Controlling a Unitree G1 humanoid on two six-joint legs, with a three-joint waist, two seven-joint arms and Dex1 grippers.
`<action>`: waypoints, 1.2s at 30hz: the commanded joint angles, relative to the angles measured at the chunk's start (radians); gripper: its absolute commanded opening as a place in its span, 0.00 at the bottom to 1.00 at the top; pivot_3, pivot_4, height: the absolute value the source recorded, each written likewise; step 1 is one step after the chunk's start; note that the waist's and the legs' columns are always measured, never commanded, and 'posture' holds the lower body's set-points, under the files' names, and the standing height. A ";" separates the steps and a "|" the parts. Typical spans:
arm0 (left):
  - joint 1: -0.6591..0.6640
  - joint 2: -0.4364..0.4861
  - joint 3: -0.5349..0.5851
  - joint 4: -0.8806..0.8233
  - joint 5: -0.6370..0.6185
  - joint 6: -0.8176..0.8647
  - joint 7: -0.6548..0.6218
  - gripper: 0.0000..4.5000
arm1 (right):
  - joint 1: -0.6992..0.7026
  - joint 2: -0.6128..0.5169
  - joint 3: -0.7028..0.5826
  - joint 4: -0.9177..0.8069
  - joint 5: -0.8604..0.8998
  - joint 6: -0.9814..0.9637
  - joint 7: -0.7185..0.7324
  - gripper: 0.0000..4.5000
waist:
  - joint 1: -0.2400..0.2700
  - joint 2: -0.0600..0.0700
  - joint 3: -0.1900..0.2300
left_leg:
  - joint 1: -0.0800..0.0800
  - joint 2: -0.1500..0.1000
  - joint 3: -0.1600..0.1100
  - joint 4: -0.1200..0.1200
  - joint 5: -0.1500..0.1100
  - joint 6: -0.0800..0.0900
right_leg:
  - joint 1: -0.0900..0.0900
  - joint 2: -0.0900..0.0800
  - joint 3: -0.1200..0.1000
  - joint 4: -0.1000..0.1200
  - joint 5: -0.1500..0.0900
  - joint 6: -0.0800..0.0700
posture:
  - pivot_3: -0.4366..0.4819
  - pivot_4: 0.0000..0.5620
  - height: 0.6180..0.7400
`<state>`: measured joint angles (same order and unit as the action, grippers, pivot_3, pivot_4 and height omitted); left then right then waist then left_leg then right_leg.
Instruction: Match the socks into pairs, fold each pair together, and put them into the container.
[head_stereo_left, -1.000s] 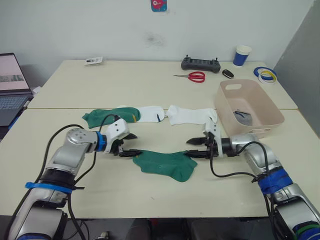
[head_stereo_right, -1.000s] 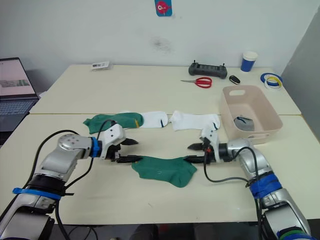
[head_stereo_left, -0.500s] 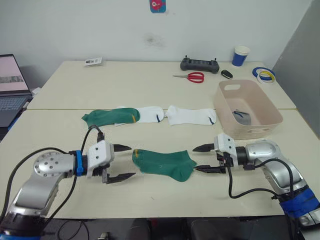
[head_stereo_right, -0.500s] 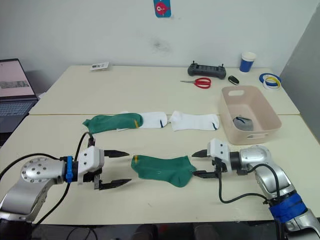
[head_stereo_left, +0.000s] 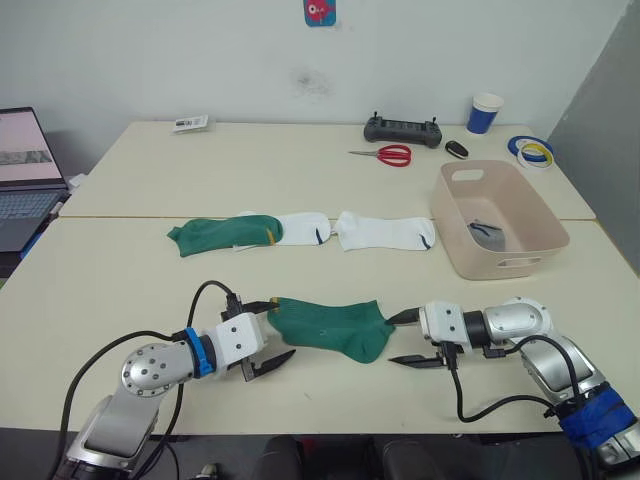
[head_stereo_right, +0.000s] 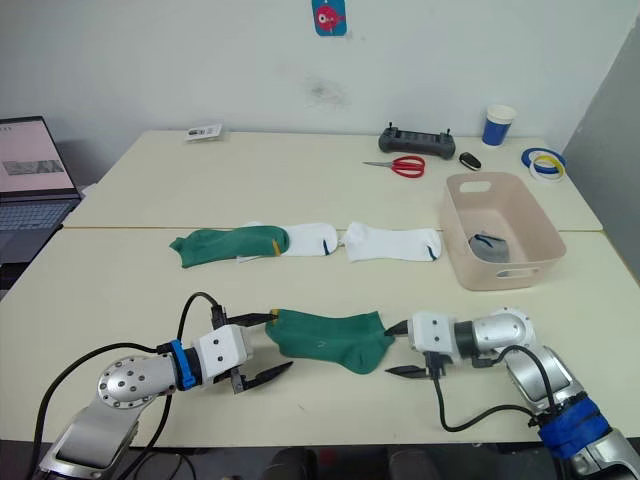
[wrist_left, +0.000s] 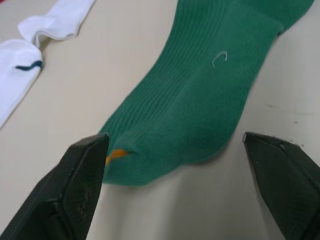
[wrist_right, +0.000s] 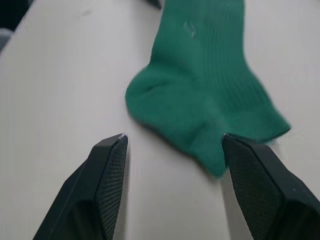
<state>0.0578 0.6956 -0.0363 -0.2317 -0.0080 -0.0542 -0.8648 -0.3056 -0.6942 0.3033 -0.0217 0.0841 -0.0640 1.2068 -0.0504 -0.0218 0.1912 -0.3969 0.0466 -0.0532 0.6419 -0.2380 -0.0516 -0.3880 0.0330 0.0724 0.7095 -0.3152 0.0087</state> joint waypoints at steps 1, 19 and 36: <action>-0.013 0.000 -0.014 0.037 0.030 -0.019 0.028 0.79 | -0.038 0.012 0.016 0.032 -0.033 -0.079 0.002 0.72 | 0.000 0.000 0.000 | 0.000 0.000 0.000 0.000 0.000 0.000 | 0.000 0.000 0.000 0.000 0.000 0.000 | 0.48 0.27 1.00; -0.030 0.121 0.037 0.062 -0.113 -0.015 -0.113 0.00 | -0.123 0.065 0.034 0.047 -0.002 -0.169 0.054 0.01 | 0.000 0.000 0.000 | 0.002 0.001 -0.001 -0.001 0.000 0.000 | 0.001 0.000 0.000 0.002 0.000 0.000 | 0.48 0.27 1.00; 0.040 0.184 -0.063 -0.188 -0.146 0.256 -0.141 0.05 | -0.049 -0.024 0.070 -0.016 -0.003 -0.193 0.148 0.00 | 0.001 0.000 0.000 | 0.001 0.000 0.000 0.000 0.000 0.000 | 0.001 0.000 0.000 0.001 0.000 -0.001 | 0.48 0.27 1.00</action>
<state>0.1017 0.8854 -0.0822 -0.3888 -0.1707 0.2141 -1.0121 -0.3606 -0.7105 0.3840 -0.0291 0.0855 -0.2325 1.3528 -0.0497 -0.0216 0.1915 -0.3961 0.0472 -0.0538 0.6420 -0.2380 -0.0515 -0.3873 0.0331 0.0726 0.7103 -0.3155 0.0079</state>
